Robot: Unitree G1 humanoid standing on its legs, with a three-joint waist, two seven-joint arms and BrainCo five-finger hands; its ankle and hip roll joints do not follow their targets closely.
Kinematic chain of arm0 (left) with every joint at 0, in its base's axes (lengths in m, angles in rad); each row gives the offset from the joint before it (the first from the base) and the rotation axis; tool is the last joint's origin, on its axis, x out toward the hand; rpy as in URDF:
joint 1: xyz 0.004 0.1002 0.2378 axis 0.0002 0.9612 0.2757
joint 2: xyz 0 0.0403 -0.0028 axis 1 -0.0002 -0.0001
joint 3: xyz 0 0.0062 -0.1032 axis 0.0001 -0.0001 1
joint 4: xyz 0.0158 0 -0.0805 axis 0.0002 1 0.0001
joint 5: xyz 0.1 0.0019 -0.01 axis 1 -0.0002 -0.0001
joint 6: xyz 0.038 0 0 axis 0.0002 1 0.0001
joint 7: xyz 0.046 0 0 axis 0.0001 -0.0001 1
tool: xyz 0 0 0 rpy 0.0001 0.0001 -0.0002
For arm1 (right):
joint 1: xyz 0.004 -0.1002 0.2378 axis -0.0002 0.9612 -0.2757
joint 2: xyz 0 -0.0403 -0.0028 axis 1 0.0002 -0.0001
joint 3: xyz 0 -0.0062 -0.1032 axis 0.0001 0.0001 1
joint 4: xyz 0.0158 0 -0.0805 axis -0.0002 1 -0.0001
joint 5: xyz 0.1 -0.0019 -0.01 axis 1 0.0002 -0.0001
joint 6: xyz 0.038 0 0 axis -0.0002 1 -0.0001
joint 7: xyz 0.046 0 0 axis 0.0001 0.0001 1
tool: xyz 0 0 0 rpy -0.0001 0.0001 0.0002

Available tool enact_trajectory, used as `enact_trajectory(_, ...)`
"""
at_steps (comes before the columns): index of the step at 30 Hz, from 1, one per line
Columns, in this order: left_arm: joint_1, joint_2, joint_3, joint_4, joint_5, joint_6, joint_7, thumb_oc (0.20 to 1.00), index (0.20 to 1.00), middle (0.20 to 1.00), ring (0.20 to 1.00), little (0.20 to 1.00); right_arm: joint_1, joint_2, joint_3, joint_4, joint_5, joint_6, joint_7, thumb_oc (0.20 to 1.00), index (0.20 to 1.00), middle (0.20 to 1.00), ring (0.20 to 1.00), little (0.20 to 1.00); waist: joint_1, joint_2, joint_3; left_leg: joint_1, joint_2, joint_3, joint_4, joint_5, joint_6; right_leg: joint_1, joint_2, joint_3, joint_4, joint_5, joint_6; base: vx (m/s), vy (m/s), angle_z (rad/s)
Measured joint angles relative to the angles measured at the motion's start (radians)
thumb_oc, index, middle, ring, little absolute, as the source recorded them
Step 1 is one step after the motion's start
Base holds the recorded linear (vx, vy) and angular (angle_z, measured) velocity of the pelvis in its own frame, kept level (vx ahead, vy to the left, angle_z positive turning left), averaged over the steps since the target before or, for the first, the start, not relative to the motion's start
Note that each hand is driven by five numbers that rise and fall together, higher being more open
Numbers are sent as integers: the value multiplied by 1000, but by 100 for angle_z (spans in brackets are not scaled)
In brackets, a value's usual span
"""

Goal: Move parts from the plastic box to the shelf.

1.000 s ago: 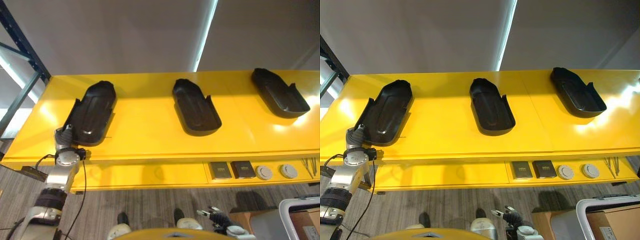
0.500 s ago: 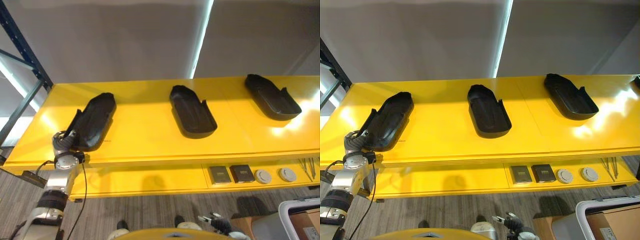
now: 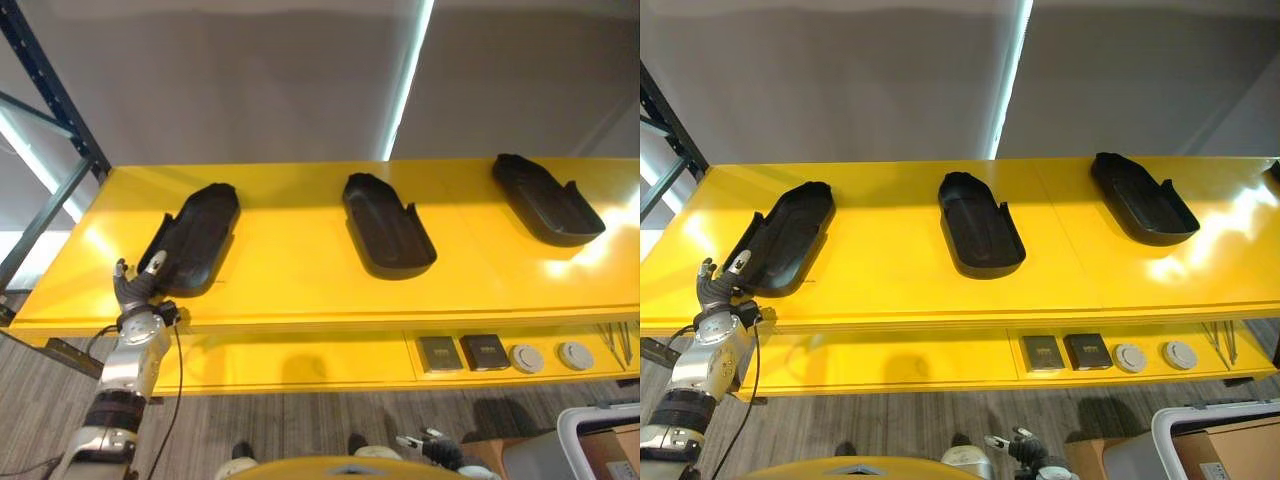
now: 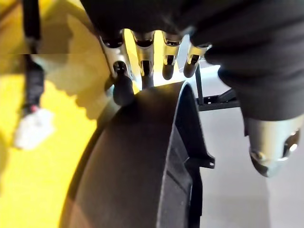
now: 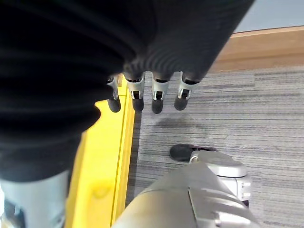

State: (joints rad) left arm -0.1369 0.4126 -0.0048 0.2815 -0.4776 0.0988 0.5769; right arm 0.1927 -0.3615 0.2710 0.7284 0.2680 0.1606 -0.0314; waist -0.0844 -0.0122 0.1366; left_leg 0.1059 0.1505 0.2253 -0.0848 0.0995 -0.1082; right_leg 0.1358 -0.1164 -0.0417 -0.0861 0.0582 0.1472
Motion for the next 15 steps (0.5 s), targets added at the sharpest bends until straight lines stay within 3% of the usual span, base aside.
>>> enact_trajectory(6, 68, 6, 26, -362, 3, -38, -9, 1000, 1000, 1000, 1000, 1000, -1, 17, -2, 33, 1, -8, -2, 1000, 1000, 1000, 1000, 1000, 49, -22, 15, -16, -3, -26, 0, 2, 2, 3, -3, -26, 0, -5, 0, -25, -11, 11)
enact_trajectory(10, 101, 9, 58, -468, 10, -41, -37, 1000, 1000, 1000, 1000, 1000, -3, 30, -8, 31, 1, -8, -3, 1000, 1000, 1000, 1000, 1000, 75, -18, 18, -17, -4, -37, 0, 5, 7, 9, -2, -35, -1, -9, -4, -13, 9, 11)
enact_trajectory(15, 144, 9, 84, -468, 8, -42, -96, 1000, 1000, 1000, 1000, 1000, -16, 40, -8, 26, 1, -7, -15, 1000, 1000, 1000, 1000, 1000, 94, -13, 21, -18, -6, -52, 0, 6, 9, 20, -4, -56, 0, -14, -7, -17, 16, 11)
